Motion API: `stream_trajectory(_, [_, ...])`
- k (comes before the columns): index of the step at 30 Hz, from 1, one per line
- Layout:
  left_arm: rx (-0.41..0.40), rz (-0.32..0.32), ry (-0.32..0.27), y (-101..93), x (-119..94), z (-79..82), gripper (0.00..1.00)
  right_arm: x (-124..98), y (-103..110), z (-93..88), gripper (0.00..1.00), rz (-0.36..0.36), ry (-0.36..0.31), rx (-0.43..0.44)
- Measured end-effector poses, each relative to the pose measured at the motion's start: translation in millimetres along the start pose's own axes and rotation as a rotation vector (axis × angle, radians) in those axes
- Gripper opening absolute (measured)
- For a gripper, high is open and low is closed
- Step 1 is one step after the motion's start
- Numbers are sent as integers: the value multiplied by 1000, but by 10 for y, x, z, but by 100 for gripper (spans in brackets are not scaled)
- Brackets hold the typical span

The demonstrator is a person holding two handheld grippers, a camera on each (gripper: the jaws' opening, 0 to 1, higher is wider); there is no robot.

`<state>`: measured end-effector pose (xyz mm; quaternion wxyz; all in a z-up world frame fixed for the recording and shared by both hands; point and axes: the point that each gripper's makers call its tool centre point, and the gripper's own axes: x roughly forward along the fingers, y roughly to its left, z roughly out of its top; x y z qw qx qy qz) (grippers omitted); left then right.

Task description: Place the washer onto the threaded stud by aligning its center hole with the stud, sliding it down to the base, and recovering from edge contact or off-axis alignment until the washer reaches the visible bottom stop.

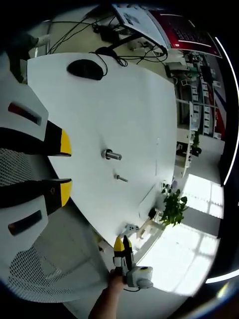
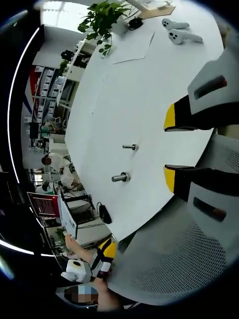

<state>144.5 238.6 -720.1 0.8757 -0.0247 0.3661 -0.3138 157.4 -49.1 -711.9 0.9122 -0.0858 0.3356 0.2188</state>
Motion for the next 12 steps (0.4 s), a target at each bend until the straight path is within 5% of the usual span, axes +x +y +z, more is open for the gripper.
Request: stream_trajectory(12, [11, -10, 18, -18, 12, -22, 15, -12, -7, 25, 30, -7, -15, 24])
